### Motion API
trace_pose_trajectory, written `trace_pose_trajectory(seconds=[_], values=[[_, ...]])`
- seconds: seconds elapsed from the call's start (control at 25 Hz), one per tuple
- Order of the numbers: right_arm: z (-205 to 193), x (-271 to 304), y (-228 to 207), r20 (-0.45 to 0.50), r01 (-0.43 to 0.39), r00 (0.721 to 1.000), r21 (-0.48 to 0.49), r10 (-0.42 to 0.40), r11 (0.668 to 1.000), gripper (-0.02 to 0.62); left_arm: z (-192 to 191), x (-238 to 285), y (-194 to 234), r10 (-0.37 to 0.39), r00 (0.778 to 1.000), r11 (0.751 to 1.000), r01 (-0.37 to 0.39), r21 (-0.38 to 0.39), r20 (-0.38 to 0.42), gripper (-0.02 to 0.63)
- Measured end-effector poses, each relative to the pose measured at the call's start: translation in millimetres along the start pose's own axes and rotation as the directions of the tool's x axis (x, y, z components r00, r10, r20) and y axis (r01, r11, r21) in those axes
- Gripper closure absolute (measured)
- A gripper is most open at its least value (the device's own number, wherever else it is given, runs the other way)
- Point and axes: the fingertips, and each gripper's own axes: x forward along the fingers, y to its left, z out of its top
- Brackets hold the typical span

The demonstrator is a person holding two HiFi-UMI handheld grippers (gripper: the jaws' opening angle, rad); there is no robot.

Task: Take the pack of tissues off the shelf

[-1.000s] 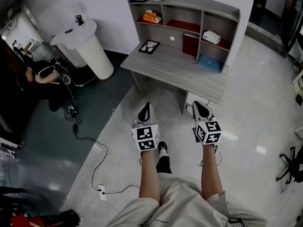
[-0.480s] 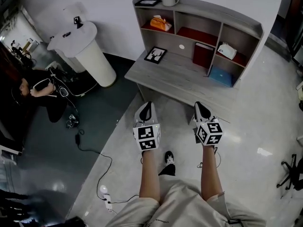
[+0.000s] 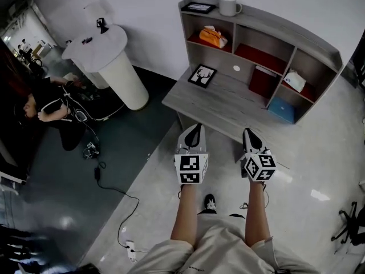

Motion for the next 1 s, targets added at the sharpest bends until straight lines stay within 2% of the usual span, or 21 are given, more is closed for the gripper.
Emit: trace_pose_trajectory(seconds=[0.24,0.44,0.56,0.72,0.88,1.0], values=[[2,33,12,-0.033,0.020,0.999,-0.023,-0.020,1.000,0.578,-3,3,36,0.016,0.999,1.000,-0.015,0.020,-0.029,0.595],[-3,59,27,-0.052,-0.023,0.998,-0.024,0.021,0.999,0.578,-11,4,69,0.061,0.998,0.998,-0.061,0.005,-0.020,0.595],[4,76,33,-0.022,-0.040,0.999,-0.031,0.039,0.999,0.578,-13,9,85,0.078,0.997,0.997,-0.078,0.000,-0.027,0.595],[18,110,40,0.008,-0.047,0.999,-0.096,0.048,0.994,0.578,-12,27,111,0.114,0.993,0.993,-0.115,-0.019,-0.022,0.595],[30,144,33,0.023,-0.025,0.999,-0.055,0.027,0.998,0.578,-5,48,132,0.126,0.992,0.992,-0.127,-0.008,-0.023,0.595],[32,170,29,0.022,-0.029,0.999,-0.068,0.030,0.997,0.578,-1,67,150,0.152,0.988,0.988,-0.153,-0.009,-0.013,0.595]])
